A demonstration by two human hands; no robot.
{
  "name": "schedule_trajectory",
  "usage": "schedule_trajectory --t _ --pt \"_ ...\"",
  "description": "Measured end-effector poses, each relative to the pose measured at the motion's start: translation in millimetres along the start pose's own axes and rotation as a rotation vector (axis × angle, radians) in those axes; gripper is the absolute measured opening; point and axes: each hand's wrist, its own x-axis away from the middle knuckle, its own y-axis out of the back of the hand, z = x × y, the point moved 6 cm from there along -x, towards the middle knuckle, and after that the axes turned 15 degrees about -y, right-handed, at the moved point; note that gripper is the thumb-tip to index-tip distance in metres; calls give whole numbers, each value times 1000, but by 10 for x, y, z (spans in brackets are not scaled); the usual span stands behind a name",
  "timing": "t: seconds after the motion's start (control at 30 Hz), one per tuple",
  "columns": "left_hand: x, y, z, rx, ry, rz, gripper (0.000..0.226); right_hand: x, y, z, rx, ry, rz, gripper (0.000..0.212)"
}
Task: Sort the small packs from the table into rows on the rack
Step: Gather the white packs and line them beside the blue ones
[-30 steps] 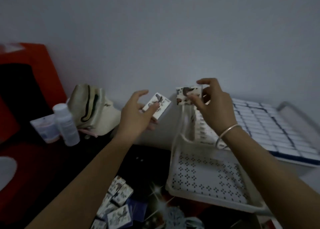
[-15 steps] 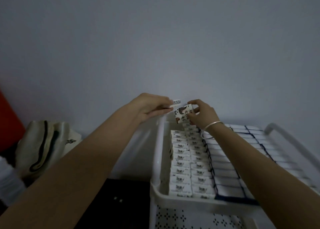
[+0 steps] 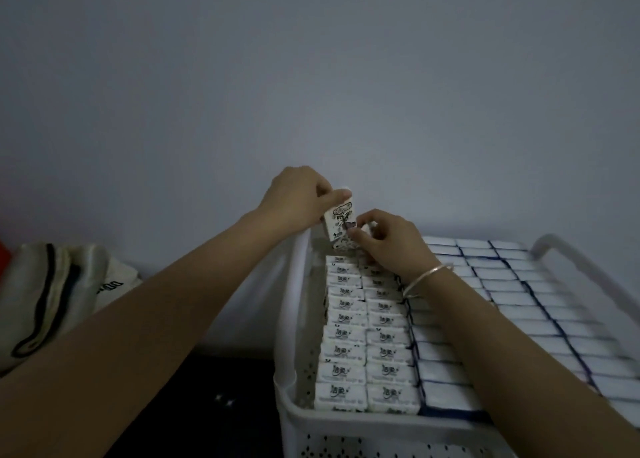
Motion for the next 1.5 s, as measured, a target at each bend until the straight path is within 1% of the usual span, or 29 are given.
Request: schedule_trajectory --t 0.07,0.17,0.2,0.23,0.33,0.37,0.43,0.53,0.6,0.63,0.7,0.73,0.8,0.9,0.93,1.0,1.03,1.1,1.17,1.2,1.23,1.3,1.37,1.43,1.5 --pt "-47 -59 -62 -90 -78 39 49 35 -4 9 19 21 4 21" --pt "-84 -145 -109 -168 -162 124 38 43 -10 16 81 54 -35 7" --pt "-89 -169 -117 -182 -180 157 36 36 -6 9 84 48 -49 9" --pt "-89 -195 -126 -187 -196 187 34 25 -3 -1 79 41 -64 14" --pt "-79 -293 -176 -244 -246 288 32 8 31 -29 54 10 -124 38" --pt "-79 -324 -200 -287 -261 323 31 -3 51 -50 43 -6 -149 43" --pt "-73 -394 -250 -370 -280 396 27 -16 75 -71 46 -9 -192 44" --pt "-37 -576 -284 -417 -257 528 21 -14 54 -58 73 42 -203 34" --pt "-33 -685 -273 -410 -198 593 12 -13 20 -43 77 87 -186 25" --pt "-30 -704 -279 -413 -162 616 12 -17 7 -41 73 104 -176 23" --pt "-23 -734 -295 -410 -100 659 23 -34 -2 -47 67 132 -168 20" --pt "-14 -739 -310 -404 -78 660 22 -44 -5 -49 66 141 -161 19" --pt "17 -737 -339 -409 -66 615 10 -59 -26 -51 69 160 -127 17" --pt "115 -670 -408 -477 -151 556 16 -63 -84 -34 162 175 -70 19" --pt "145 -633 -439 -534 -207 545 16 -61 -103 -26 200 176 -57 20" --pt "178 -570 -458 -677 -303 508 24 -53 -134 -1 241 190 -44 21" --pt "192 -545 -445 -729 -323 484 26 -46 -142 13 255 202 -45 20" --pt "226 -490 -377 -754 -286 435 26 -38 -172 41 305 243 -46 19" --pt "259 -423 -327 -702 -214 393 26 -23 -231 52 383 291 -34 21" --pt "265 -389 -310 -643 -177 366 26 -19 -254 47 405 308 -32 23" --pt "268 -354 -284 -530 -126 330 27 -16 -268 34 419 320 -30 24" --pt "311 -270 -239 -169 3 219 29 4 -283 13 436 333 -17 26" --pt "410 -143 -204 144 102 41 36 21 -276 4 427 297 25 32" --pt "602 24 -162 291 162 -135 41 65 -212 40 391 234 31 43" --pt "845 155 -118 408 215 -230 41 148 -77 155 365 197 -51 50"
